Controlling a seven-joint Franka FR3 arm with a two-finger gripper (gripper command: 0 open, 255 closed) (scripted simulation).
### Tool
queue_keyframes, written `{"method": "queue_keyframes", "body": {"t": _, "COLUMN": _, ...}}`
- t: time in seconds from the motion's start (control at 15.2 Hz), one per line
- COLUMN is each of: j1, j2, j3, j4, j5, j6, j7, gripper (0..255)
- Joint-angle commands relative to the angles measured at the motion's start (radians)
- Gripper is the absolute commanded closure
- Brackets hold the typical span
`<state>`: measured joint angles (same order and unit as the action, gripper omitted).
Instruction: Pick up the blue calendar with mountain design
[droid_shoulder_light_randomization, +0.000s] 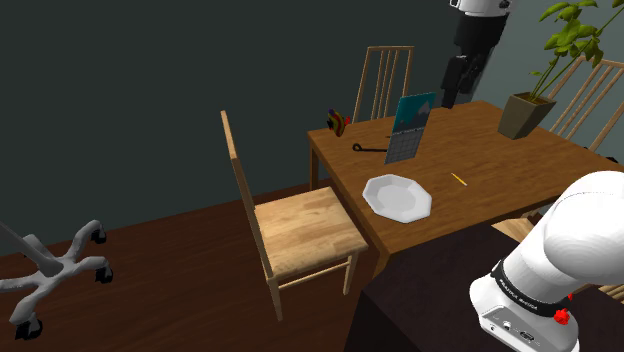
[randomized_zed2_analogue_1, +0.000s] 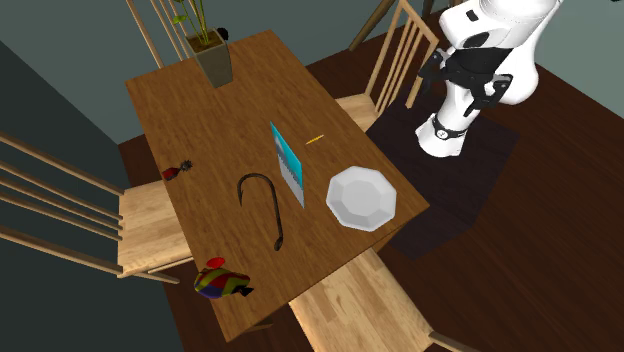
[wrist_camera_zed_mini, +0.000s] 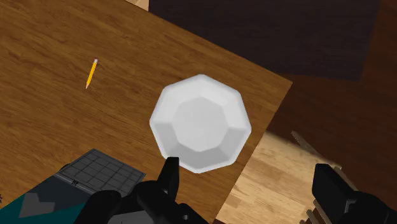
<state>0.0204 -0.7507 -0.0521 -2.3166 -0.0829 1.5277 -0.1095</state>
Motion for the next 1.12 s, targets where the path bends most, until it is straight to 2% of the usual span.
{"method": "queue_keyframes", "body": {"t": 0.0, "j1": 0.000, "j2": 0.000, "j3": 0.000, "j4": 0.000, "j5": 0.000, "j6": 0.000, "j7": 0.000, "gripper": 0}}
{"method": "queue_keyframes", "body": {"t": 0.53, "j1": 0.031, "j2": 0.221, "j3": -0.167, "j4": 0.096, "j5": -0.119, "j6": 0.117, "j7": -0.357, "gripper": 0}}
{"method": "queue_keyframes", "body": {"t": 1.06, "j1": 0.066, "j2": 0.511, "j3": -0.293, "j4": 0.282, "j5": -0.142, "j6": 0.226, "j7": -0.706, "gripper": 0}}
